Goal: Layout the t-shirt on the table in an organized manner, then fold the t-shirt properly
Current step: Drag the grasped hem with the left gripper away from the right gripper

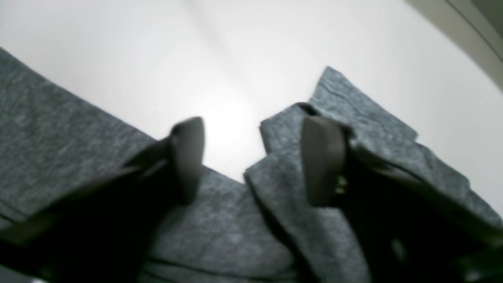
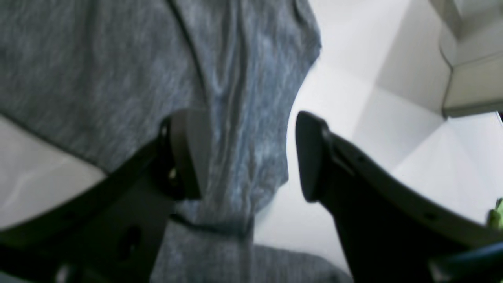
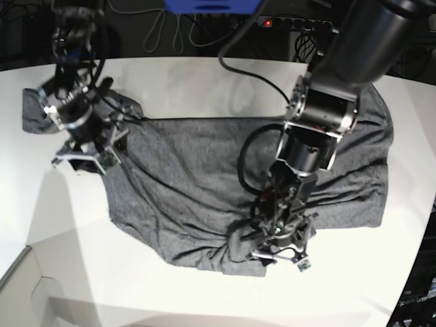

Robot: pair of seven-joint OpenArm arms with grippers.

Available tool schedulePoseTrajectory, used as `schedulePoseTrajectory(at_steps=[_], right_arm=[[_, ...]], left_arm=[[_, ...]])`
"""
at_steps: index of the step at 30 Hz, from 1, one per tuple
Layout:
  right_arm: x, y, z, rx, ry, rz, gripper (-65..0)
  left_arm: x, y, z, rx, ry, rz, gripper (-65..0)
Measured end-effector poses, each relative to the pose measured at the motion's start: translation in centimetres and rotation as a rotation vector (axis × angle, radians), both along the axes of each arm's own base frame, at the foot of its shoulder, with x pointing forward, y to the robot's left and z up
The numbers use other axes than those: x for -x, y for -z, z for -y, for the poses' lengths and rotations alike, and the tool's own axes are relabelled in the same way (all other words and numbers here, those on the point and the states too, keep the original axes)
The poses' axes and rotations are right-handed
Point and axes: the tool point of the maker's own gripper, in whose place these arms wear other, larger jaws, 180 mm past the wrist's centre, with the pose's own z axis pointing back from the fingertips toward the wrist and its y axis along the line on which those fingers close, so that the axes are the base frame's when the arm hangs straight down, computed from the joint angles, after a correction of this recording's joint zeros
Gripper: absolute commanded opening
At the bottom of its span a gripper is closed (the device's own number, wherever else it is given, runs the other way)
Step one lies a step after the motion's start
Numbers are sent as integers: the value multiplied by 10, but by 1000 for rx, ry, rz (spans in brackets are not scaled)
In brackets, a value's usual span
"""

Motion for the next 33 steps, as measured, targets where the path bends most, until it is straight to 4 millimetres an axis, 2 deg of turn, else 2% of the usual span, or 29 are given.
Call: schedulePoseTrajectory(at_steps=[4, 8, 13, 19, 26, 27, 31, 32, 33], right_arm=[[24, 12, 11, -3, 55, -52, -302], [32, 13, 24, 14, 88, -62, -302], [33, 10, 38, 24, 122, -54, -302], [32, 8, 34, 14, 125, -45, -302], [32, 8, 33, 10, 125, -45, -302], [32, 8, 33, 11, 125, -45, -302], [32, 8, 33, 11, 125, -45, -302], [32, 8, 33, 11, 125, -46, -302], [32, 8, 33, 11, 125, -46, -302]], left_arm=[[-2, -1, 15, 5, 13, -1, -214], [4, 11, 25, 11, 25, -42, -214], [5, 14, 18, 3, 14, -49, -214], [19, 33, 15, 1, 12, -89, -215], [18, 31, 17, -1, 16, -82, -227], [19, 32, 18, 0, 17, -86, -260], [21, 35, 18, 1, 17, -92, -491], [21, 35, 18, 0, 18, -92, -535], [21, 35, 17, 0, 17, -92, -552]])
